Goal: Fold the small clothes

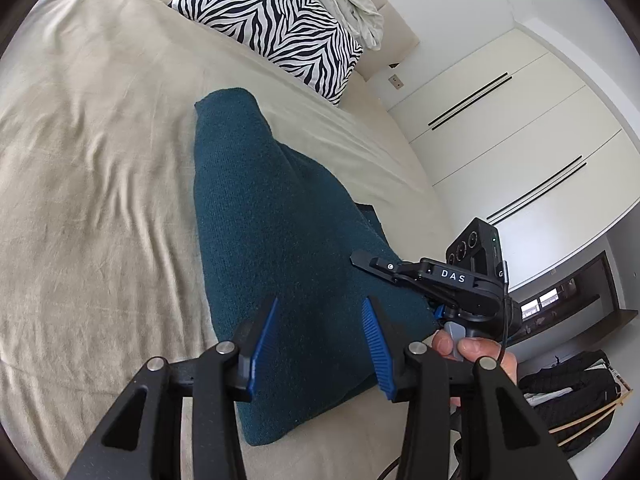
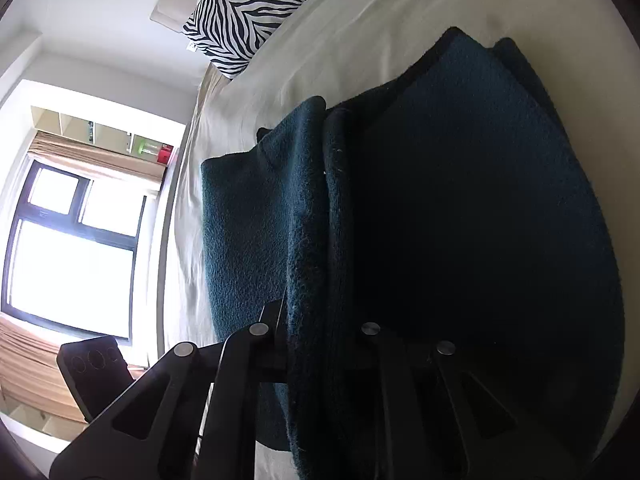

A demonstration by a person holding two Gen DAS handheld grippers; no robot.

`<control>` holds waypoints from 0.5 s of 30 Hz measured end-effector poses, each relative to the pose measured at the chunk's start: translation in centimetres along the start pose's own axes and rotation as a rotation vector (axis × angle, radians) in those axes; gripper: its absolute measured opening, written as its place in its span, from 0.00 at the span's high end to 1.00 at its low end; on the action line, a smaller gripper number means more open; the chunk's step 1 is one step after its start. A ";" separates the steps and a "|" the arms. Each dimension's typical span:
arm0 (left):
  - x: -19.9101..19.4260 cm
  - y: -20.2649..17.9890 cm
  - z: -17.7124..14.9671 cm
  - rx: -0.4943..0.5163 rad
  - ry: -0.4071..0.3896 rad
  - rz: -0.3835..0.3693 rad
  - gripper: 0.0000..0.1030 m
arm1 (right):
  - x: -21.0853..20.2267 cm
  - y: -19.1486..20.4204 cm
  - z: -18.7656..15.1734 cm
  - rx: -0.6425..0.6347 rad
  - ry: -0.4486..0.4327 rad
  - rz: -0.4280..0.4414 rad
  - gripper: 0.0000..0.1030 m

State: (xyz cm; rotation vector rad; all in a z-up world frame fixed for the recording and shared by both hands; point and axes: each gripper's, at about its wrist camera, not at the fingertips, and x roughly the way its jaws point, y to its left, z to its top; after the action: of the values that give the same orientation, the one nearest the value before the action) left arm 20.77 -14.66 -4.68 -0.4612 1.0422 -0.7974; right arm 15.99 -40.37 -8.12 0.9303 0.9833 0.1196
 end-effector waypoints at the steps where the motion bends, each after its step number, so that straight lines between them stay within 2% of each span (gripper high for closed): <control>1: 0.1 -0.2 0.0 0.010 0.000 0.005 0.53 | -0.6 0.3 0.0 -0.021 -0.020 -0.012 0.89; 6: 0.4 -1.1 -0.3 0.040 0.008 0.019 0.51 | -4.8 -0.3 0.2 -0.042 -0.120 -0.024 0.90; 12: 1.9 -2.6 -0.5 0.097 0.027 0.045 0.51 | -7.7 -5.0 -0.5 0.018 -0.150 -0.065 0.90; 15: 2.6 -3.6 -0.6 0.133 0.037 0.064 0.51 | -9.0 -6.7 -1.3 0.042 -0.177 -0.042 0.90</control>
State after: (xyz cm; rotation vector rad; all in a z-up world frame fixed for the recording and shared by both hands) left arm 19.61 -18.92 -4.07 -0.2994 1.0259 -0.8157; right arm 7.75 -48.07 -7.31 0.9408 0.8437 -0.0189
